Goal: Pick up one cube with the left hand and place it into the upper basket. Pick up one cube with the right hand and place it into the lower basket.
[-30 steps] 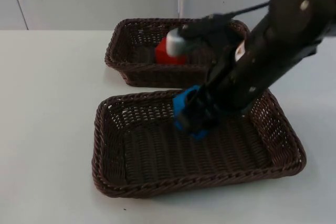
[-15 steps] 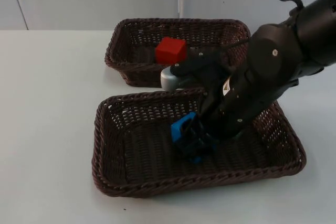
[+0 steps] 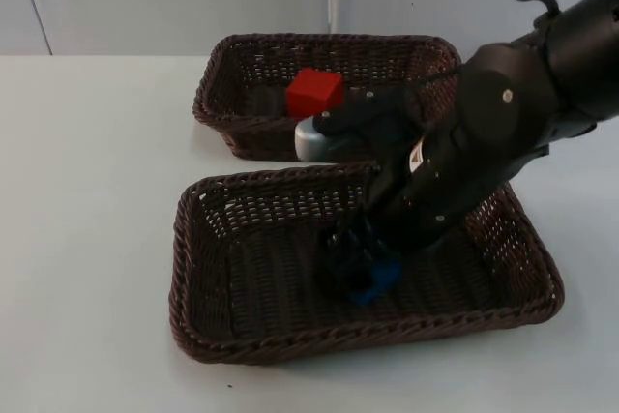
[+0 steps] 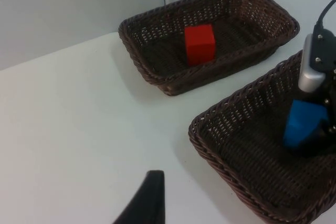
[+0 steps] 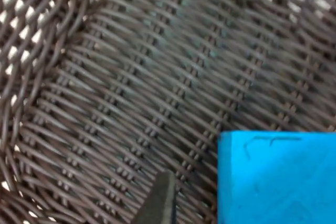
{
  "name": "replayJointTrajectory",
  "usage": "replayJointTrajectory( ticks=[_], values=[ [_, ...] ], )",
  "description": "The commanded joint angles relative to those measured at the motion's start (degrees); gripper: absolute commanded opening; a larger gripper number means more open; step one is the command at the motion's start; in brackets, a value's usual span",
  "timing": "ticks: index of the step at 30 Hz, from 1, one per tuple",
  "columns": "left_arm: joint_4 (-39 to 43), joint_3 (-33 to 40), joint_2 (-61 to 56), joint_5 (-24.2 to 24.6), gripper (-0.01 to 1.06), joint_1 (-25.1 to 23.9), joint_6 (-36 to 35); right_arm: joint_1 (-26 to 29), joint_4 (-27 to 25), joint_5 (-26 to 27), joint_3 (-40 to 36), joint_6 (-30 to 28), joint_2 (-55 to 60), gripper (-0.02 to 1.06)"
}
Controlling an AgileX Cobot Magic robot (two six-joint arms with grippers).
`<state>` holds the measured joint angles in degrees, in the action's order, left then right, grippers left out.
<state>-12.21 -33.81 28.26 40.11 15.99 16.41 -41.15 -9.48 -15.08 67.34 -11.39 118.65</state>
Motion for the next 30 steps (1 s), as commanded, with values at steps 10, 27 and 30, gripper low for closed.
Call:
replayJointTrajectory(
  ticks=[10,27,30],
  values=[
    [-0.3,-0.03,-0.28,-0.53,0.97,-0.03,-0.28,-0.25,0.13,-0.18,-0.2,-0.06,-12.71,0.86],
    [-0.3,-0.03,-0.28,-0.53,0.97,-0.03,-0.28,-0.25,0.36,-7.8,-0.2,-2.25,-35.29,0.85],
    [-0.3,-0.03,-0.28,-0.53,0.97,-0.03,-0.28,-0.25,0.36,-7.66,-0.2,-2.68,-36.53,0.85]
  ],
)
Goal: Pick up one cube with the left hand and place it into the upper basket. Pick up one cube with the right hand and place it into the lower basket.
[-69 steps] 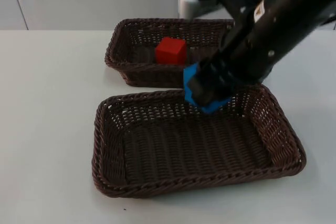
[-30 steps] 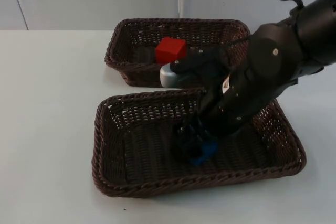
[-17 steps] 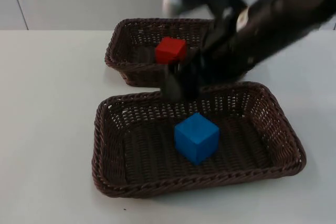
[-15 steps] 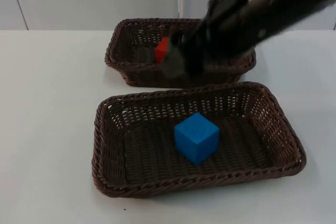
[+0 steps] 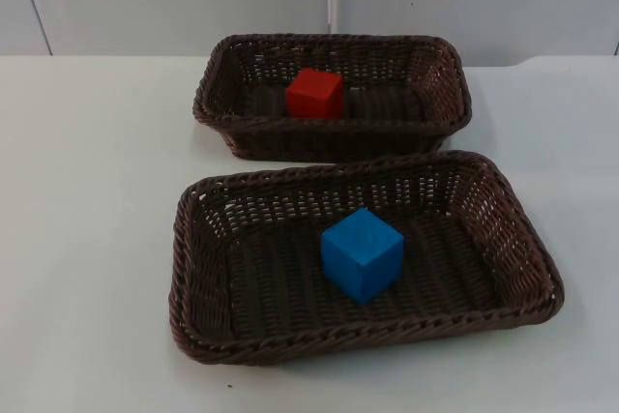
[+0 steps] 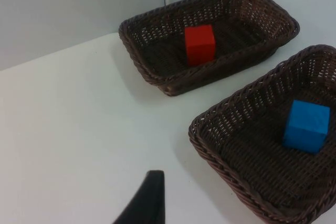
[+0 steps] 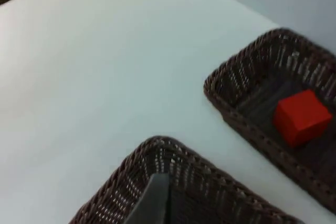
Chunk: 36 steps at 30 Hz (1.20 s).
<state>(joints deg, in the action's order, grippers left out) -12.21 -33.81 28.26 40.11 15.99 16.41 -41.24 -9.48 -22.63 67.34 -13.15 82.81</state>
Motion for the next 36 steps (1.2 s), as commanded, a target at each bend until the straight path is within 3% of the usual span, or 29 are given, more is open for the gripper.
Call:
replayJointTrajectory(
  ticks=[1,16,25,36],
  values=[
    [-0.3,-0.03,-0.28,-0.53,0.97,-0.03,-0.28,-0.16,0.36,-0.11,-0.2,-0.92,-1.52,0.85],
    [-0.05,-0.03,-0.28,-0.03,0.97,-0.03,-0.28,-0.16,0.36,-2.25,-0.2,-1.05,-4.43,0.85],
    [-0.78,-0.03,-3.5,4.45,0.97,-0.03,-0.28,-0.16,0.36,-3.85,-1.21,-1.53,-5.05,0.85],
    [-2.18,-0.03,-20.4,10.61,0.97,-0.03,-0.85,-0.16,0.24,8.76,-17.44,-2.81,-19.09,0.85]
  ],
)
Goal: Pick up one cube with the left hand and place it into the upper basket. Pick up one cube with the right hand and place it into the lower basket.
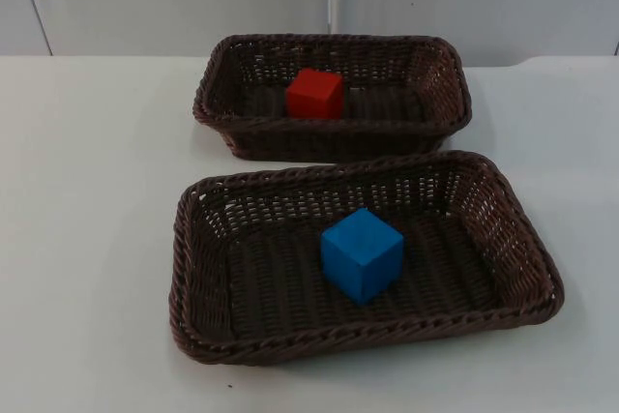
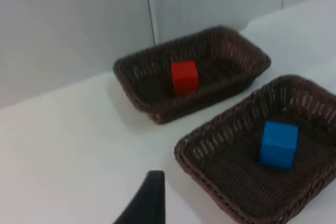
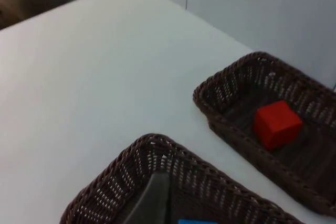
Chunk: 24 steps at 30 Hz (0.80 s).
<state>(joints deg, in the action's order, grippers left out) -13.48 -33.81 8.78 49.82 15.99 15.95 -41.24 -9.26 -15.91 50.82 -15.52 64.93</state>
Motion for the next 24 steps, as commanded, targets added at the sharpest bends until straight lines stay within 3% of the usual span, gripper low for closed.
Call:
replayJointTrajectory(
  ticks=[1,12,16,21,24],
  values=[
    [-0.91,-0.03,-2.35,1.64,0.97,-0.03,-0.57,-0.16,0.02,3.3,-2.69,-0.45,-3.12,0.85],
    [-0.67,1.78,-8.09,8.48,0.97,-0.03,-1.88,-0.16,0.02,7.18,-14.2,-0.45,-19.18,0.85],
    [-0.65,4.12,-8.18,8.86,0.97,-0.03,-3.34,-0.16,0.02,7.0,-16.85,-0.45,-24.23,0.85],
    [-0.55,3.99,-8.54,8.95,0.97,-0.03,-3.44,-0.16,0.02,5.19,-19.42,-0.45,-29.74,0.85],
    [-0.42,3.99,-8.78,9.2,0.97,-0.03,-3.44,-0.16,0.02,1.26,-19.93,-0.45,-32.85,0.85]
  ],
)
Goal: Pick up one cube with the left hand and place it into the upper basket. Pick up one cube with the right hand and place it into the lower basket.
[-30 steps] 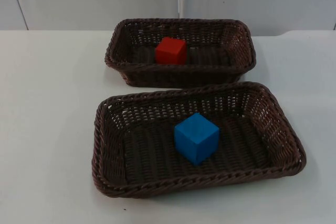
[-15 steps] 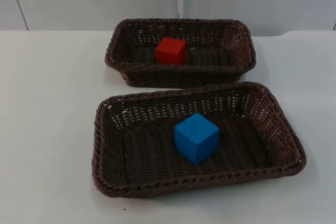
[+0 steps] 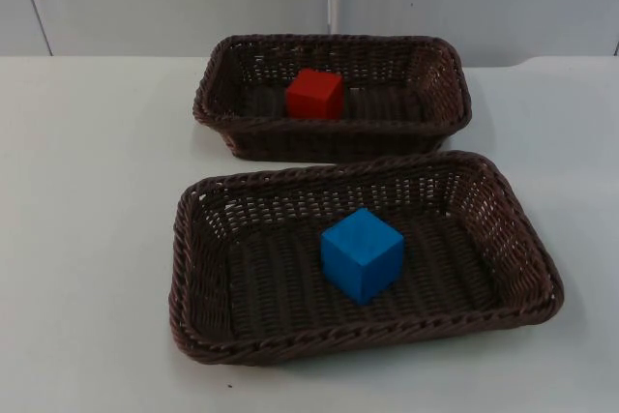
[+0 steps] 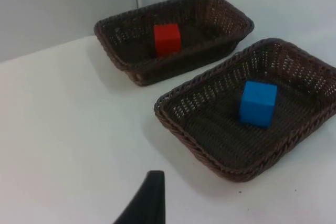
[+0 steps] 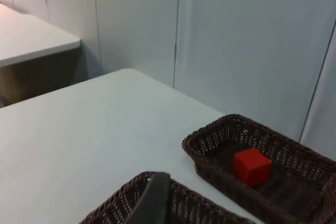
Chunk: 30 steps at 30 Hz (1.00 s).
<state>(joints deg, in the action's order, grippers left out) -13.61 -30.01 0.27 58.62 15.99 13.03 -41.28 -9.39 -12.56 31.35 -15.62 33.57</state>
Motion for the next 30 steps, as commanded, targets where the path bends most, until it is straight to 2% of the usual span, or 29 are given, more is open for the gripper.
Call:
replayJointTrajectory(
  ticks=[1,3,5,22,30],
  values=[
    [-0.29,0.19,-0.27,0.95,0.97,-0.03,-0.52,-0.12,0.15,-4.54,-0.5,-0.34,-2.63,0.85],
    [-0.04,0.43,-0.27,1.77,0.97,-0.03,-0.52,-0.12,0.15,-5.64,-0.5,-0.34,-3.17,0.85],
    [0.55,1.69,-0.27,3.55,0.97,-0.03,-0.52,-0.12,0.15,-9.4,-0.5,-0.34,-4.92,0.85],
    [0.79,1.7,-0.27,3.55,0.97,-0.03,-0.91,-0.12,0.27,-26.11,-0.5,1.26,-19.45,0.85],
    [0.79,1.7,-0.27,3.55,0.97,-0.03,-0.91,-0.12,3.19,-32.28,-0.5,6.24,-26.66,0.85]
  ],
)
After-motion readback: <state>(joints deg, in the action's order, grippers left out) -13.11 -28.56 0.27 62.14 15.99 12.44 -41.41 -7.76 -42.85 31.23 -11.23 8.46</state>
